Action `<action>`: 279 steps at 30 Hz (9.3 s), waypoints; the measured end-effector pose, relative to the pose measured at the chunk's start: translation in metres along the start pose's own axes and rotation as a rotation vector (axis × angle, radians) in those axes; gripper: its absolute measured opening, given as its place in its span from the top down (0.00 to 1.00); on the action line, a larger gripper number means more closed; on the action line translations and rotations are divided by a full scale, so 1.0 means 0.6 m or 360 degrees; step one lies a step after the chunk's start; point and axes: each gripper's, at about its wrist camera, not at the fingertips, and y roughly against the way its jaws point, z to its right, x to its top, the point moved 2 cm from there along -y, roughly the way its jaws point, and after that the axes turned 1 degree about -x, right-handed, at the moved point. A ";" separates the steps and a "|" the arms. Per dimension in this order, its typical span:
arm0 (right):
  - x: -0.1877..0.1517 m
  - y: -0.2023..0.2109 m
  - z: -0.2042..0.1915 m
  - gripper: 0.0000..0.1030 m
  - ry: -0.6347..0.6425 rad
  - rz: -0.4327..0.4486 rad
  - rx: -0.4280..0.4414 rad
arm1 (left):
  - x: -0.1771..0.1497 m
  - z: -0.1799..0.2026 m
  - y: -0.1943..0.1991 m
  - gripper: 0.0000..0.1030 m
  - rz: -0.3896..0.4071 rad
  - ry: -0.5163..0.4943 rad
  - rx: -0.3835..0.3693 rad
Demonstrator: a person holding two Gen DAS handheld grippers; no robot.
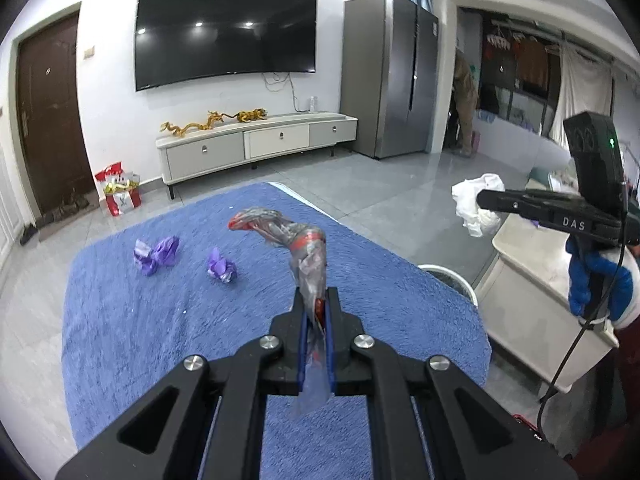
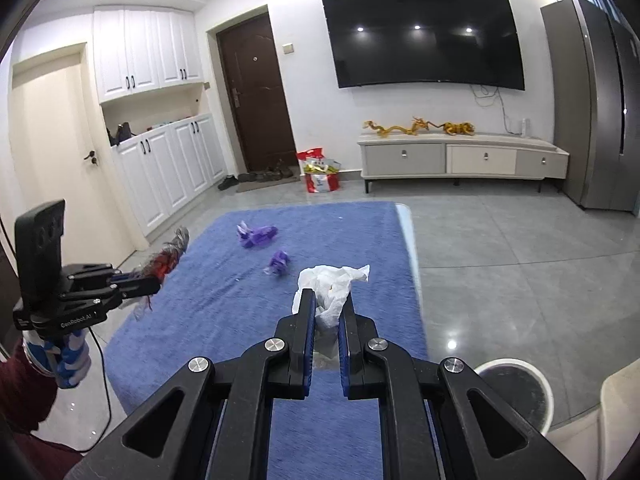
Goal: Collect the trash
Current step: 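Lift both held wrappers and carry them toward the trash bin, then hold both tools over the bin and open them to drop the wrapper and tissue, then move both open tools back toward the two purple wrappers on the rug, then grasp the purple wrapper with the left tool while the right tool grasps the other purple wrapper, then carry both purple wrappers over the trash bin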
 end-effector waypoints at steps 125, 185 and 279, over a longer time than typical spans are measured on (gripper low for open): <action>0.010 -0.025 0.116 0.45 -0.0152 -0.0030 -0.0257 | 0.109 -0.048 -0.111 0.47 0.0009 0.0244 0.0025; -0.005 -0.265 -0.186 0.42 0.0219 -0.0384 0.0179 | -0.103 -0.206 0.002 0.37 -0.0036 0.0367 0.0584; -0.133 -0.096 0.427 0.67 -0.0570 -0.0256 -0.0538 | 0.219 0.259 -0.512 0.60 -0.0504 0.0275 -0.0444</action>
